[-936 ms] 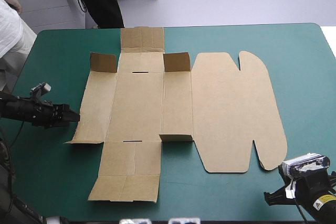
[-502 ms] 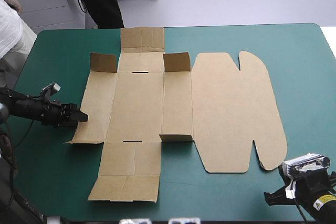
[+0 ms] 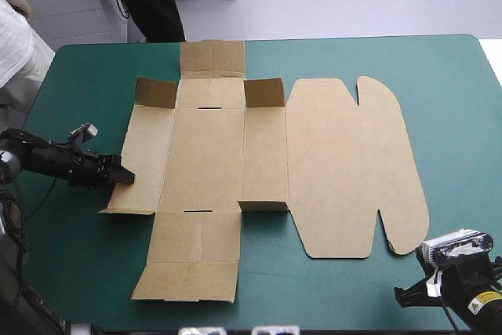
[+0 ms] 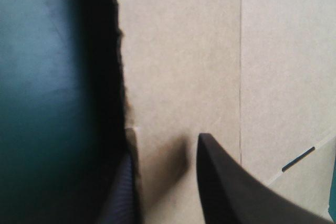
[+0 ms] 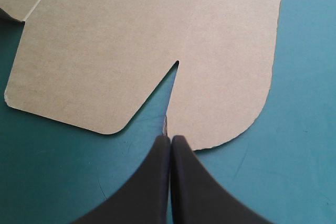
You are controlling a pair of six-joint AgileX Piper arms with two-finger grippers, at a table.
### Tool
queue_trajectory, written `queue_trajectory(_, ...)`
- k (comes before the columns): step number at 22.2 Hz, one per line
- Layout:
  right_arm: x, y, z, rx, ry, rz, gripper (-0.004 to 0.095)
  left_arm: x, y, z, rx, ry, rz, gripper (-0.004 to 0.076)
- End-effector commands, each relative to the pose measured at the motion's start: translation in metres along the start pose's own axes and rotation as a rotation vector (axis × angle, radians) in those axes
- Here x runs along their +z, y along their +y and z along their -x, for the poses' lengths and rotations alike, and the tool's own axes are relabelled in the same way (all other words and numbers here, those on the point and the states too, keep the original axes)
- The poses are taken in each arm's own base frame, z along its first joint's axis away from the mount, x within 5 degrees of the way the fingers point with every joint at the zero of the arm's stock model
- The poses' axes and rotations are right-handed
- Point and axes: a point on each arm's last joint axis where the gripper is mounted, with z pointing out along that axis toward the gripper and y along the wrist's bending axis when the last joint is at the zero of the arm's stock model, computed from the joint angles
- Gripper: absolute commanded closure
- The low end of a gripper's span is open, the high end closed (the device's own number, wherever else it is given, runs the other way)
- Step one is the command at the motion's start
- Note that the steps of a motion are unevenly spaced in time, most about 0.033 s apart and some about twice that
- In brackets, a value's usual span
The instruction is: Fold the box
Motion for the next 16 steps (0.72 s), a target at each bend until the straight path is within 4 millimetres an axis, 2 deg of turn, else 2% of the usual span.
queue_trajectory(1, -0.0058, -0.0012, 0.0122, -0.003, -0.077, -0.011, 0.0922, -0.0102, -0.0189, 0.0006, 0.014, 0.003, -0.069, 0.0681)
queue_trajectory(2, -0.0058, -0.0012, 0.0122, -0.003, -0.077, -0.011, 0.0922, -0.0102, -0.0188, 0.0007, 0.014, 0.002, -0.068, 0.0726)
queue_trajectory(13, -0.0058, -0.0012, 0.0122, -0.003, -0.077, -0.011, 0.0922, -0.0106, -0.0187, 0.0003, 0.022, 0.004, -0.071, 0.0727)
queue_trajectory(16, -0.0058, -0.0012, 0.0122, -0.003, -0.077, -0.011, 0.0922, -0.0112, -0.0201, -0.0005, 0.016, 0.011, -0.081, 0.0669)
